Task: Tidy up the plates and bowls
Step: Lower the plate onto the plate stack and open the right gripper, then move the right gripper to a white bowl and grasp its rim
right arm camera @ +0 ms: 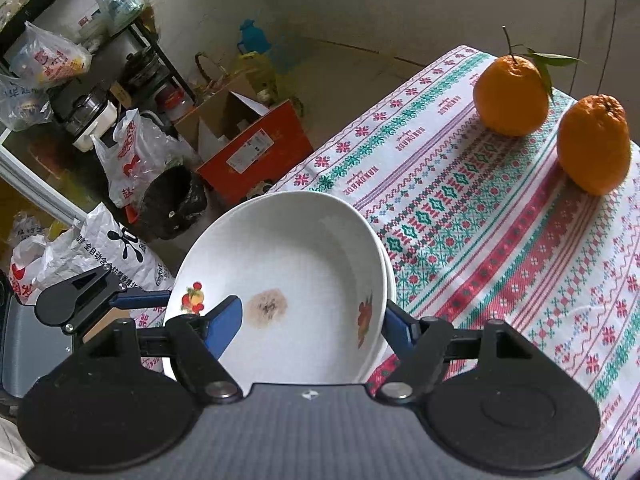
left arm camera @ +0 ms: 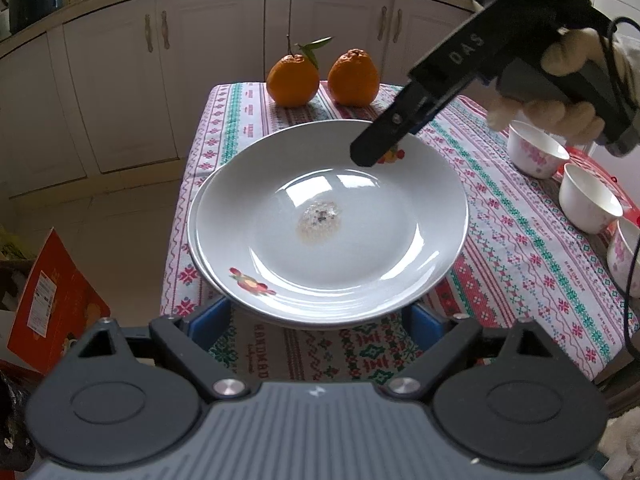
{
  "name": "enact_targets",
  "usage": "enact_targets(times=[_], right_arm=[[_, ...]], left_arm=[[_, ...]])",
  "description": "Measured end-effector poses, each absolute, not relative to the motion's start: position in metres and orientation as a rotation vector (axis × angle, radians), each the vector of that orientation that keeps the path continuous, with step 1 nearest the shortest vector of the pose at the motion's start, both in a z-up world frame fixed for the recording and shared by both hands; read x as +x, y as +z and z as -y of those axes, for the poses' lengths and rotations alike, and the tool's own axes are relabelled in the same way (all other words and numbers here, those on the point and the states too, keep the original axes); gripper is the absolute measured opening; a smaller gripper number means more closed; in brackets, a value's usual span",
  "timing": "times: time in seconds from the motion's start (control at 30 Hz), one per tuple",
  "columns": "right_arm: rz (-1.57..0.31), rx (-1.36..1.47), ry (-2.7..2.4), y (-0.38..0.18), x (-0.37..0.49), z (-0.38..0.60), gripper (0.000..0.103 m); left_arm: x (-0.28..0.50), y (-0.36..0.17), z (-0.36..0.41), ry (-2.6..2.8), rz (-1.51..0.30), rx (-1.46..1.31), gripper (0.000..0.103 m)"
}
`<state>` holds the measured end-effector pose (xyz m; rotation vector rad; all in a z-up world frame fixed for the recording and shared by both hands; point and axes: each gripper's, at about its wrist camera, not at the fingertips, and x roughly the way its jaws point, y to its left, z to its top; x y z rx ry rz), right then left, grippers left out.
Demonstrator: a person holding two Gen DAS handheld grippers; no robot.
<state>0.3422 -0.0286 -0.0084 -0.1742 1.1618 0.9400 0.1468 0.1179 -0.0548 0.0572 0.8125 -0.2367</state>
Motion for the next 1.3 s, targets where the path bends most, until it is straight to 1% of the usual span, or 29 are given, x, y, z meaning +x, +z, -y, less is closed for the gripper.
enact_targets(times=[0.43, 0.53, 0.67, 0.7, 0.93, 1.0, 1.07, 1.3], right_arm=[[-1.135, -0.116, 0.903, -0.007, 0.322, 0.043, 0.082], [-1.106, -0.139, 0.890, -0.003, 0.313, 0.043, 0.086], [-1.042, -0.189, 0.842, 0.002, 0.293, 0.044, 0.100], [-1.023, -0.201, 0.828, 0.002, 0.287, 0.046, 0.101], [-0.889, -0.275, 0.705, 0.010, 0.241, 0.059, 0.102], [-0.835, -0.265, 0.666, 0.015, 0.225, 0.069, 0.103], [-0.809, -0.249, 0.635, 0.018, 0.211, 0.081, 0.103], [-0.715, -0.223, 0.436, 0.019, 0.160, 0.133, 0.103]], left_arm=[[0.147, -0.057, -0.116, -0.233, -0.806, 0.070, 0.095], [0.146, -0.057, -0.114, -0.234, -0.805, 0.080, 0.095], [0.140, -0.055, -0.112, -0.248, -0.794, 0.093, 0.095], [0.139, -0.055, -0.111, -0.252, -0.791, 0.097, 0.096], [0.120, -0.040, -0.103, -0.324, -0.736, 0.125, 0.097], [0.114, -0.034, -0.098, -0.350, -0.706, 0.135, 0.100], [0.111, -0.028, -0.092, -0.379, -0.683, 0.140, 0.100], [0.111, -0.024, -0.049, -0.504, -0.628, 0.193, 0.100]])
